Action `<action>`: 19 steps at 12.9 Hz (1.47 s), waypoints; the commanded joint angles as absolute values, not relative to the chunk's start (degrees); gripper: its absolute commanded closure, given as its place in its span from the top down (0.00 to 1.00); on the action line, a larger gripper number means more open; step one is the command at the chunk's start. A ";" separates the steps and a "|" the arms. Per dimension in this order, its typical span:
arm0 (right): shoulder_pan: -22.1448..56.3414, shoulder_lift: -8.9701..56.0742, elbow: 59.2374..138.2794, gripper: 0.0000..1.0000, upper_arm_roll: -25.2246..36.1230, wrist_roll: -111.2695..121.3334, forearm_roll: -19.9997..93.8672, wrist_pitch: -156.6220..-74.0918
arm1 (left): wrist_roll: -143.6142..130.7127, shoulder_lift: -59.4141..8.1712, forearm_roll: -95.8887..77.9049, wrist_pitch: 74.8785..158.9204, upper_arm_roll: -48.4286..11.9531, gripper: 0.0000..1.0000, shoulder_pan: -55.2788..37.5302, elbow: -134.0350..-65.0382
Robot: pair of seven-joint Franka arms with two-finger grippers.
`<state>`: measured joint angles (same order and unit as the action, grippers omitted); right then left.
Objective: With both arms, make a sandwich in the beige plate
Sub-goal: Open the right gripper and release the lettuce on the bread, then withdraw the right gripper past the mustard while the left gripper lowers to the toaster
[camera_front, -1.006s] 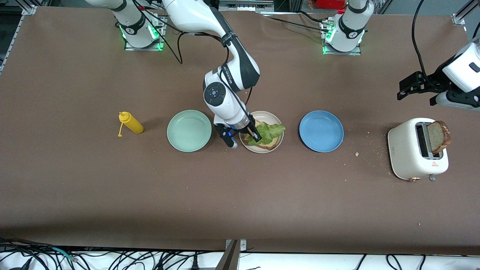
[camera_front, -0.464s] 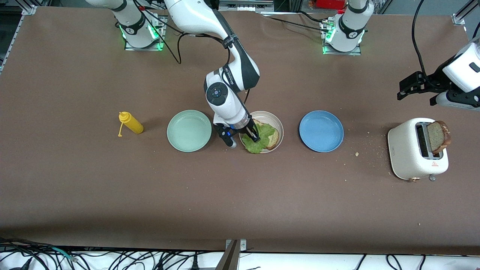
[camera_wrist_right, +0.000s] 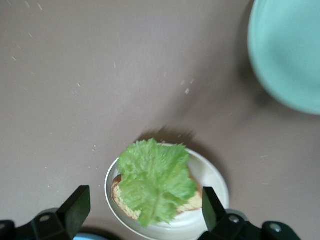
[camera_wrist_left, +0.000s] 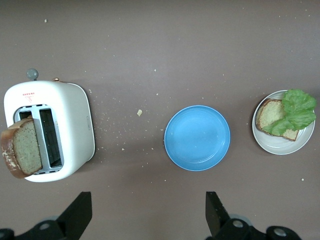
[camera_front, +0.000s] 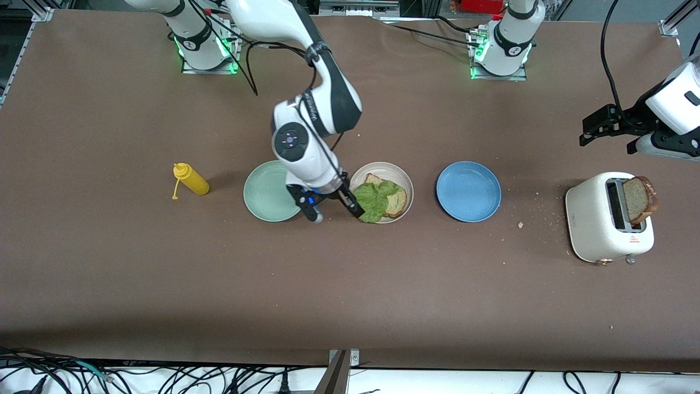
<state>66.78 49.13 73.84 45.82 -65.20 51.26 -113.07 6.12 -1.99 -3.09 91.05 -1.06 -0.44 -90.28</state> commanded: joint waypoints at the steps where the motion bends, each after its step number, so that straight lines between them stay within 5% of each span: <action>1: 66.88 45.27 74.53 0.99 52.09 -58.48 50.45 -103.14 | 6.50 -2.46 -4.13 90.18 -1.14 1.00 -0.18 -88.86; 6: 66.10 43.68 72.43 0.99 67.03 -43.54 51.06 -85.11 | 6.42 -2.46 -4.22 90.18 -1.06 1.00 -0.09 -88.86; 10: 58.56 43.68 67.16 0.99 69.00 -36.50 51.94 -75.43 | 6.15 -2.55 -4.22 90.18 -1.14 1.00 -0.18 -88.86; 13: 53.36 42.29 65.92 0.99 67.34 -30.86 51.86 -73.48 | 6.24 -2.55 -4.22 90.18 -1.14 1.00 -0.18 -88.86; 19: 37.55 35.52 65.83 0.99 47.94 -24.79 39.58 -74.18 | 6.50 -2.46 -4.13 90.18 -1.14 1.00 -0.18 -88.77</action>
<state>41.25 38.24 66.81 54.30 -26.50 44.60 -74.76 6.12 -2.00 -3.09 91.05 -1.05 -0.43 -90.25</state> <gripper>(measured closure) 0.009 0.000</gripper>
